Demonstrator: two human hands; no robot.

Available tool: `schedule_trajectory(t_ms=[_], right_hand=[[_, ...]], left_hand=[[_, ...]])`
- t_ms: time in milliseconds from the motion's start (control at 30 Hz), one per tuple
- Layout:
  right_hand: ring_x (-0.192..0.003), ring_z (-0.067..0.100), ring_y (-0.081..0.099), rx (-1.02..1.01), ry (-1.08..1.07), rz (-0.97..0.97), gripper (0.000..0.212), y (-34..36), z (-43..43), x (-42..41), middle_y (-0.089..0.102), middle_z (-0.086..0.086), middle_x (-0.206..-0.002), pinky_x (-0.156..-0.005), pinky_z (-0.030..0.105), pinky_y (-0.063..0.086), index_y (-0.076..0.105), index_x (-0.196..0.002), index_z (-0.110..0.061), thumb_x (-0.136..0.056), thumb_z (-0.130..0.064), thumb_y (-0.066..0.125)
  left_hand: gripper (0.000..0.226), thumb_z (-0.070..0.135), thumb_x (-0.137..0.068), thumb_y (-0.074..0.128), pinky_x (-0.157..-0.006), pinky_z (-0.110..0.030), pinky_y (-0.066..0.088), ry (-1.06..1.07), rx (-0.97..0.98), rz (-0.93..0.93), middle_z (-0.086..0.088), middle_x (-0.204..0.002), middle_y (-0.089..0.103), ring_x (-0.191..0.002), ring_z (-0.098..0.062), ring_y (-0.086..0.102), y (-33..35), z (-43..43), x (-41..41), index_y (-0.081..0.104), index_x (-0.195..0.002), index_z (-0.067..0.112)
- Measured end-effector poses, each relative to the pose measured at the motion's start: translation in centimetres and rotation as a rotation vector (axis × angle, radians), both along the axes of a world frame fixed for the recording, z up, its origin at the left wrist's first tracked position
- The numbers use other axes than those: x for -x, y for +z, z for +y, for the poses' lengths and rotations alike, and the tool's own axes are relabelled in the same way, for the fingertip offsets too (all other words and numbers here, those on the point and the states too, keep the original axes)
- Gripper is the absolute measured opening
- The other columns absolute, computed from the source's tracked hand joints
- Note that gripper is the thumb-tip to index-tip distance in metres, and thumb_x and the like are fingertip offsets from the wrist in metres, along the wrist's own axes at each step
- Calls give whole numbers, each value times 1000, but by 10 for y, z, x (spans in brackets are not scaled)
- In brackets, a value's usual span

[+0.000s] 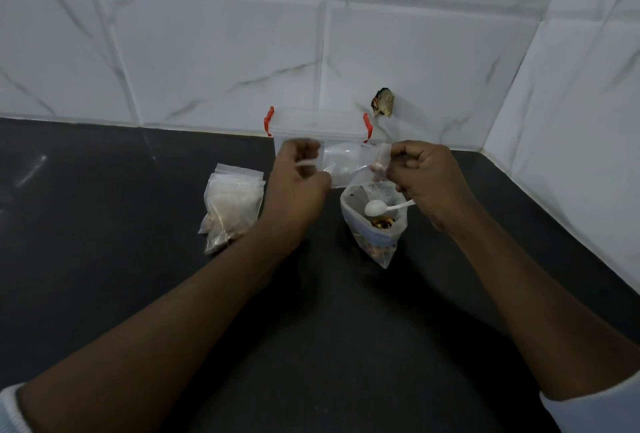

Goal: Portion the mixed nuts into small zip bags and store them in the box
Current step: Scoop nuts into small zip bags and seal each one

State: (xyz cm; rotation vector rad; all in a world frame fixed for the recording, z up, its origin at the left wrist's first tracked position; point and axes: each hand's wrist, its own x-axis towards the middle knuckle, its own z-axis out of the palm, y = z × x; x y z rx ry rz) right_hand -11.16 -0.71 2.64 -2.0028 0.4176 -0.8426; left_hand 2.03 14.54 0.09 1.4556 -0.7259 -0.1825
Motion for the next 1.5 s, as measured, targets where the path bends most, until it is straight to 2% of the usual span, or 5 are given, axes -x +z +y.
schedule_trajectory(t_ms=[100, 200, 767, 1033, 1500], right_hand=[[-82, 12, 76, 13, 14, 21, 18, -3, 4, -5, 80, 1, -87, -72, 27, 59, 78, -104, -16, -86, -18, 82], [-81, 14, 76, 41, -2, 13, 15, -10, 13, -12, 79, 0, -84, -77, 37, 61, 78, -101, -17, -88, -24, 80], [-85, 4, 69, 524, 78, 52, 13, 1, 25, -7, 76, -11, -93, -74, 16, 52, 80, -104, -19, -95, -17, 70], [-91, 7, 61, 627, 3, 878, 24, 14, -50, 31, 68, -7, -107, -74, 27, 45, 73, -113, -29, -97, -45, 65], [-61, 4, 65, 356, 139, 416, 14, 23, -35, 33, 74, -7, -71, -61, 14, 51, 82, -99, -20, -92, -11, 73]], left_hand=[[76, 28, -80, 73, -123, -42, 20, 1, -200, -751, 2, -155, 36, -149, -20, 25, -9, -2, -3, 38, -148, 26], [90, 55, -82, 62, -123, -56, -10, -6, -422, -910, 2, -166, 21, -157, -20, -3, -11, -13, -1, 21, -158, 29], [35, 53, -89, 66, -122, -61, 8, 49, -452, -689, 15, -103, 66, -105, -7, 61, -13, -18, -13, 53, -113, 32], [50, 59, -89, 63, -114, -54, 27, 8, -727, -420, 13, -107, 53, -106, -14, 56, -4, -16, 1, 51, -126, 27], [44, 27, -87, 78, -74, -18, 47, -73, -459, -311, 10, -111, 58, -103, -10, 59, 11, -7, 2, 55, -125, 21]])
